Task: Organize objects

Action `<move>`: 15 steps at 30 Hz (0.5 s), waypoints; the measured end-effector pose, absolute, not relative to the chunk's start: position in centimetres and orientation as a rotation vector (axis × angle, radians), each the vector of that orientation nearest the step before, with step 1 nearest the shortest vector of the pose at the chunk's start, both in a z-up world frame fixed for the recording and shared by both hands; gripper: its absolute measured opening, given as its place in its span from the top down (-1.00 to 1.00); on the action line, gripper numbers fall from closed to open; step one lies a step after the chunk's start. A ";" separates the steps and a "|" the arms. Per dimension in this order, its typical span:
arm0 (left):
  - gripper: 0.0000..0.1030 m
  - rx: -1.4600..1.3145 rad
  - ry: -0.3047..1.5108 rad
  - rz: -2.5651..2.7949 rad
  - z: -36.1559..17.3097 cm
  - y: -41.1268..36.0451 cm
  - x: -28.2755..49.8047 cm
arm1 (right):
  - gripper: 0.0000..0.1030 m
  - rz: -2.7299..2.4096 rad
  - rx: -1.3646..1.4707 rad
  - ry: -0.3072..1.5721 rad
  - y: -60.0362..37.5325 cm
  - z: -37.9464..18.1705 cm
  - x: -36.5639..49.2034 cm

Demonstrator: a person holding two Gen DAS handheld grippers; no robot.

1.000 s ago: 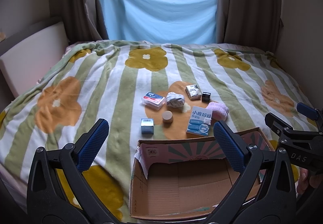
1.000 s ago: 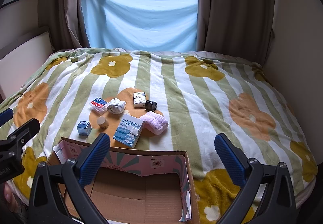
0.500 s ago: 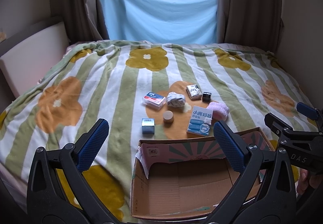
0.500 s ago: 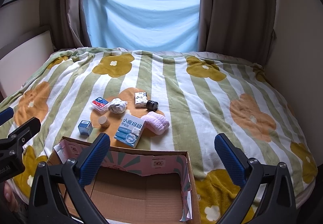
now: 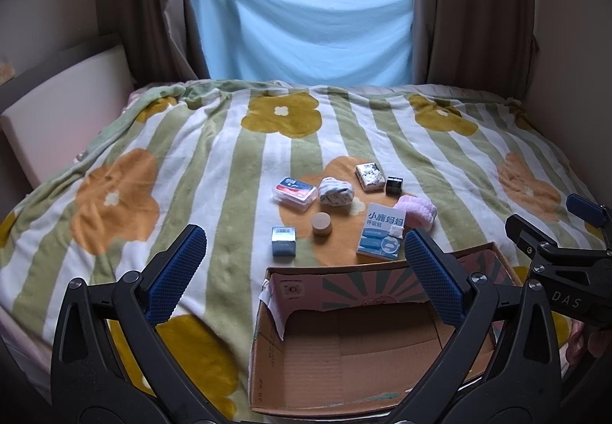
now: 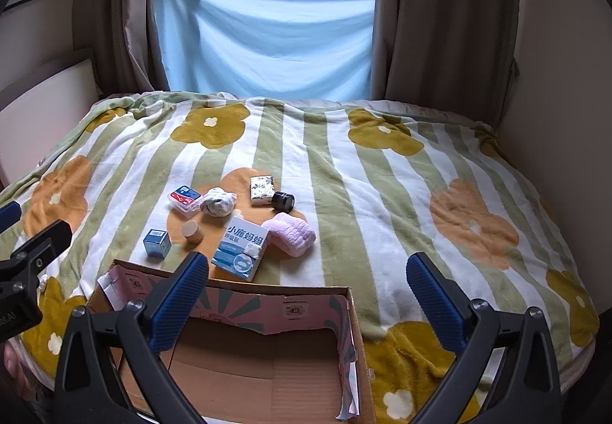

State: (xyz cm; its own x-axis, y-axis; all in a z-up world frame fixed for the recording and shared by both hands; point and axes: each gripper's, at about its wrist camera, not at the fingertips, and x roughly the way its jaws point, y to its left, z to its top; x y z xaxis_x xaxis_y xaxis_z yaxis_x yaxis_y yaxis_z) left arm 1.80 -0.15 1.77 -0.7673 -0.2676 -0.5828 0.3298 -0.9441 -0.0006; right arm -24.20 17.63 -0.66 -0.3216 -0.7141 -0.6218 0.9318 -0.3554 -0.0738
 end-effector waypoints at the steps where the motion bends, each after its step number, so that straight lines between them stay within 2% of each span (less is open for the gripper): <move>1: -0.99 0.861 0.149 -2.675 1.8 -0.2 1.8 | -0.99 -1.874 0.603 0.516 17.6 -0.6 -24.1; 15: -0.99 0.888 0.230 -2.668 1.5 -0.4 2.0 | -0.99 -1.851 0.605 0.516 17.8 -0.9 -24.4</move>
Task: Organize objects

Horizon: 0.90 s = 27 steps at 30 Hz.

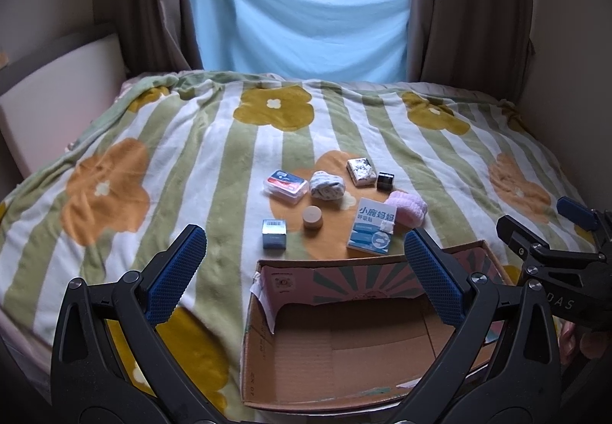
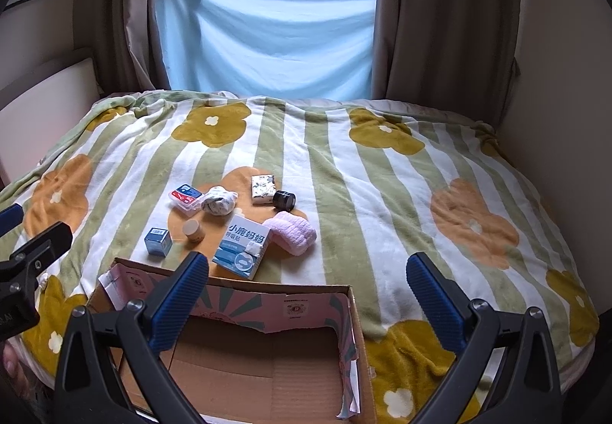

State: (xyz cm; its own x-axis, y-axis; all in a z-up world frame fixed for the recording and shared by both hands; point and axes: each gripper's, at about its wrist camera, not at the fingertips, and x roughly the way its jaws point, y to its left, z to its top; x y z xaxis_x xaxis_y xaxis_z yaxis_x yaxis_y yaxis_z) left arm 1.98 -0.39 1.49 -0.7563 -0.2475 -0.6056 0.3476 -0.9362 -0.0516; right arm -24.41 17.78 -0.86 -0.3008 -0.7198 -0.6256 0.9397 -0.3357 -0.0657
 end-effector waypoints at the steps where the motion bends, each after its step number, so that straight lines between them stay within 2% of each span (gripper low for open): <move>1: -0.99 0.894 0.238 -2.668 1.5 -0.5 2.0 | -0.99 -1.849 0.605 0.518 17.8 -0.9 -24.4; 27: -0.99 0.879 0.250 -2.614 1.2 -0.2 2.1 | -0.99 -1.795 0.600 0.496 18.1 -0.6 -24.3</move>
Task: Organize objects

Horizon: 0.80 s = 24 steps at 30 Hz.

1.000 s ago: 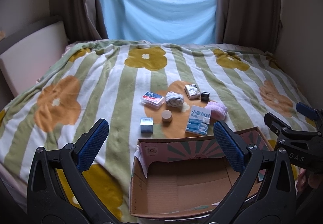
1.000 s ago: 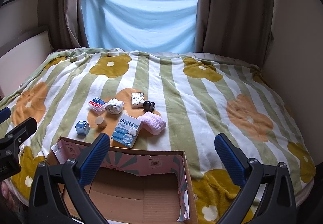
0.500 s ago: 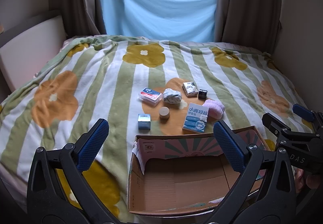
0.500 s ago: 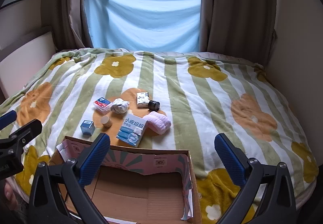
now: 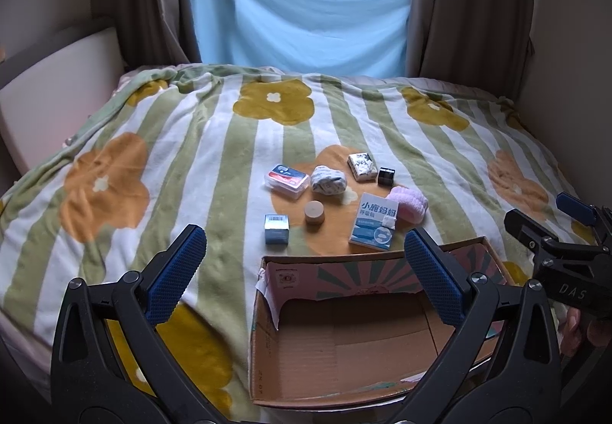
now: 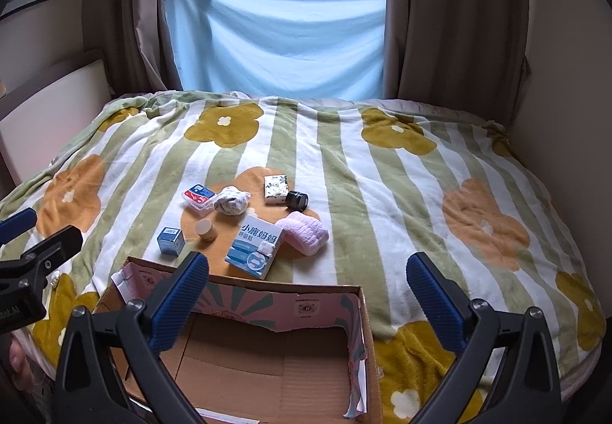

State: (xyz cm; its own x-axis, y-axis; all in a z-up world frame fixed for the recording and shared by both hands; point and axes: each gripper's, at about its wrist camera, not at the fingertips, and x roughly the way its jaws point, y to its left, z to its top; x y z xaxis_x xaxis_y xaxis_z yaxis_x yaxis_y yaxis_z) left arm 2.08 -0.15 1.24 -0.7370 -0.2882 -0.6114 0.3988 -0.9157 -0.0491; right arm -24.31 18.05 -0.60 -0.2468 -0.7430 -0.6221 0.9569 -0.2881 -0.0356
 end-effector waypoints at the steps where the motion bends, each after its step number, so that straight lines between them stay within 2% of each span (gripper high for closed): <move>1: -0.99 0.879 0.246 -2.612 1.2 -0.4 2.1 | -0.99 -1.790 0.604 0.492 18.0 -0.5 -24.5; 8: -0.99 0.969 0.228 -2.597 1.6 -4.0 0.1 | -0.99 -1.729 0.590 0.515 15.6 1.6 -26.9; 14: -0.99 1.110 0.189 -2.553 1.9 -9.3 -4.6 | -0.99 -1.677 0.556 0.618 10.6 2.8 -29.4; 24: -0.99 1.408 0.147 -2.557 -3.3 -13.8 -15.9 | -0.99 -1.492 0.665 0.795 0.3 -1.4 -32.1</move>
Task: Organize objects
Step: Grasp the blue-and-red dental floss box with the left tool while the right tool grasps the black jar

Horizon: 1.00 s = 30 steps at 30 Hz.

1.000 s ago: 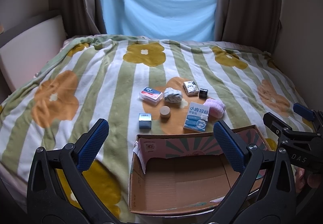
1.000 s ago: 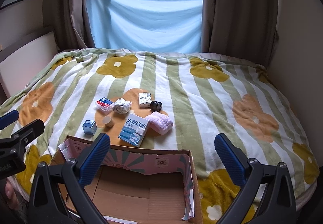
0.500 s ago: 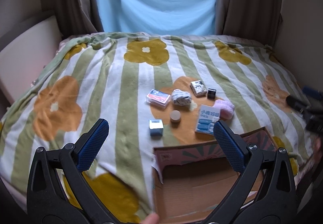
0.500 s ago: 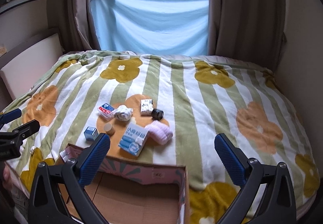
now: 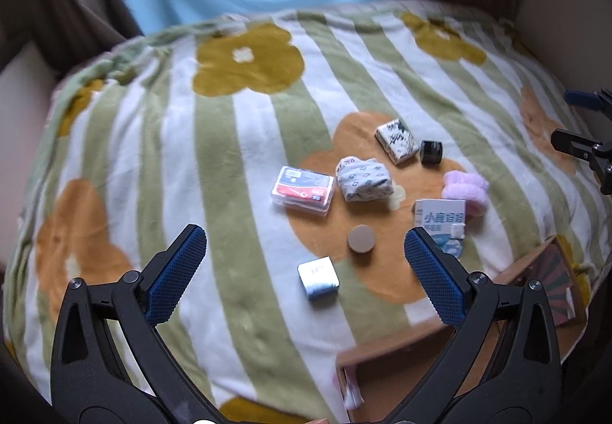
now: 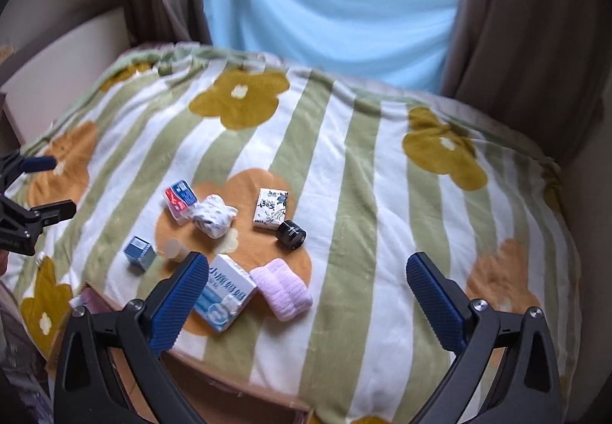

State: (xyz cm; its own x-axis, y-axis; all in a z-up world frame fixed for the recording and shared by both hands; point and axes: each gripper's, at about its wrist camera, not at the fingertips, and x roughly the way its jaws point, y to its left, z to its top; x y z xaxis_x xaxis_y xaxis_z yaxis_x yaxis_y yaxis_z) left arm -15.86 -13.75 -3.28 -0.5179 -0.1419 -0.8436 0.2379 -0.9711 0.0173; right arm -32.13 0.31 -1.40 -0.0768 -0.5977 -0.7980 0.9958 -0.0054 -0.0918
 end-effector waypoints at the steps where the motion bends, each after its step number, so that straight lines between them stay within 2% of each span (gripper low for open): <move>1: -0.99 1.430 0.158 -2.554 -4.0 -14.2 -16.8 | -0.99 -1.477 0.680 0.812 -0.6 -2.1 -32.3; 11: -0.99 1.694 0.176 -2.476 -13.2 -17.4 -24.5 | -0.99 -1.356 0.812 0.971 -8.3 -10.2 -33.7; 23: -0.89 1.830 0.065 -2.435 -18.9 -17.9 -28.3 | -0.63 -1.259 0.825 1.117 -12.3 -16.4 -32.8; 26: -0.87 1.844 0.077 -2.438 -19.5 -18.1 -28.8 | -0.45 -1.237 0.836 1.133 -12.9 -17.5 -32.7; 30: -0.73 1.863 0.102 -2.426 -20.3 -18.6 -29.6 | -0.25 -1.231 0.833 1.149 -13.4 -18.3 -32.9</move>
State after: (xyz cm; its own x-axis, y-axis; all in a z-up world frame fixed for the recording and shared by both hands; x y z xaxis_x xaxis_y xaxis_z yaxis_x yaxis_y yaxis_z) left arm -29.57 -18.56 -20.35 -0.2571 -0.0234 -0.9661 0.1047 -0.9945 -0.0037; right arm -32.87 -13.40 -18.33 -0.0469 -0.2710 -0.9614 0.9779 0.1841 -0.0996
